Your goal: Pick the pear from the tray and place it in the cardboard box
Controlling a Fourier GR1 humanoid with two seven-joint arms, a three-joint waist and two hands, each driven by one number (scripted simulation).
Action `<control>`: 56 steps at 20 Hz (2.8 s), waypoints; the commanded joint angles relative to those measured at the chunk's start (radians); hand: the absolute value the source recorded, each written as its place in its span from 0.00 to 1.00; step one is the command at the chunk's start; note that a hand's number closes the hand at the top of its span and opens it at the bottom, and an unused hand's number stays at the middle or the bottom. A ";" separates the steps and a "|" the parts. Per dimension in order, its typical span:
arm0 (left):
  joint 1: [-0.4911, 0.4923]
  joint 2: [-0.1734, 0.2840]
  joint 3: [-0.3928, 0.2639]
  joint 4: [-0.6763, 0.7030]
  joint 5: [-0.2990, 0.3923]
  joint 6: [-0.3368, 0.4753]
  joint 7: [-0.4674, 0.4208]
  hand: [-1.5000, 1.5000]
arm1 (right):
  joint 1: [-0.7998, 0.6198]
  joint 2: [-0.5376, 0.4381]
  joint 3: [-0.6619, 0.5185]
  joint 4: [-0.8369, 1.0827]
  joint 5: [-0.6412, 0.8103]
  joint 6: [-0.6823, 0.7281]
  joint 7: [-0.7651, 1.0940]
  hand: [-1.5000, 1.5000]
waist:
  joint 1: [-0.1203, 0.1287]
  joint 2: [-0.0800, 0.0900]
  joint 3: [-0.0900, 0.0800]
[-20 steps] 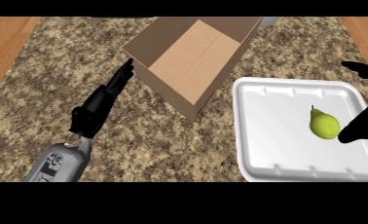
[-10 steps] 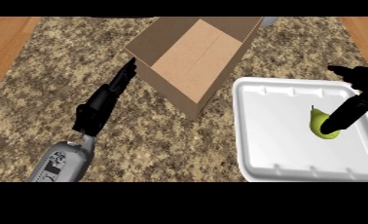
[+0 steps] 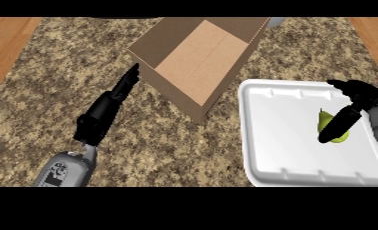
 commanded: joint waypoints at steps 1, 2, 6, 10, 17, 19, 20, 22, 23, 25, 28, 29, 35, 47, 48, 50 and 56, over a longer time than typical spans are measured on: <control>-0.052 0.001 0.050 -0.005 0.016 -0.050 0.048 0.50 | 0.020 0.058 -0.005 0.056 0.111 -0.018 -0.050 0.00 | -0.002 0.000 0.000; 0.012 -0.041 0.011 -0.020 -0.031 -0.011 0.011 0.50 | 0.048 0.075 -0.013 0.016 0.126 -0.020 -0.028 0.00 | -0.003 0.000 0.000; -0.008 -0.044 0.049 0.005 -0.050 -0.047 0.008 0.50 | 0.024 0.064 -0.089 0.034 0.149 0.063 -0.036 0.00 | -0.004 0.000 0.000; 0.025 -0.056 0.059 -0.031 -0.052 -0.060 0.018 0.50 | 0.113 0.099 -0.089 -0.014 0.191 0.053 -0.068 0.00 | -0.006 -0.002 0.000; 0.097 -0.092 0.028 -0.110 -0.098 -0.055 0.038 0.50 | 0.107 0.146 -0.101 0.014 0.219 0.130 -0.044 0.00 | -0.003 -0.003 0.000; -0.017 -0.069 0.102 -0.031 -0.070 -0.106 0.070 0.50 | 0.043 0.154 -0.144 0.122 0.236 0.153 -0.084 0.00 | -0.002 0.000 0.000; -0.018 -0.108 0.084 0.042 -0.112 -0.066 -0.002 0.50 | -0.006 0.178 -0.139 0.088 0.223 0.182 -0.001 0.00 | -0.003 0.000 0.000; -0.002 -0.100 0.101 -0.032 -0.084 -0.092 0.048 0.50 | 0.057 0.192 -0.136 0.109 0.272 0.150 -0.059 0.00 | -0.003 0.000 0.000; 0.032 -0.099 0.081 -0.080 -0.099 -0.085 0.073 0.50 | 0.096 0.210 -0.113 0.166 0.322 0.081 -0.169 0.00 | 0.000 0.000 0.000; -0.023 -0.100 0.122 0.036 -0.102 -0.111 -0.004 0.50 | 0.068 0.236 -0.137 0.097 0.301 0.145 -0.046 0.00 | -0.004 0.000 0.000; -0.028 -0.134 0.095 -0.047 -0.120 -0.097 0.103 0.50 | 0.088 0.234 -0.150 0.135 0.346 0.142 -0.119 0.00 | -0.003 0.000 0.000; -0.019 -0.113 0.142 0.010 -0.100 -0.131 0.033 0.50 | 0.109 0.242 -0.157 0.093 0.369 0.136 -0.110 0.00 | -0.004 0.000 0.000; 0.050 -0.092 0.138 -0.085 -0.098 -0.166 0.045 0.50 | 0.152 0.229 -0.155 0.137 0.432 0.138 -0.171 0.00 | -0.003 -0.001 0.000; -0.028 -0.158 0.125 0.007 -0.163 -0.110 0.028 0.50 | 0.100 0.202 -0.055 0.162 0.540 0.147 -0.501 1.00 | -0.002 0.003 0.001; -0.004 -0.144 0.130 -0.014 -0.135 -0.138 0.032 0.50 | 0.072 0.241 0.025 0.078 0.555 0.145 -0.579 1.00 | 0.023 0.000 0.002; -0.018 -0.147 0.109 -0.020 -0.129 -0.162 0.041 0.50 | -0.006 0.259 0.128 -0.017 0.573 0.167 -0.718 1.00 | 0.086 -0.003 0.006; -0.013 -0.155 0.101 -0.004 -0.139 -0.156 0.022 0.50 | -0.119 0.262 0.359 -0.252 0.668 0.063 -1.100 1.00 | 0.077 -0.002 0.006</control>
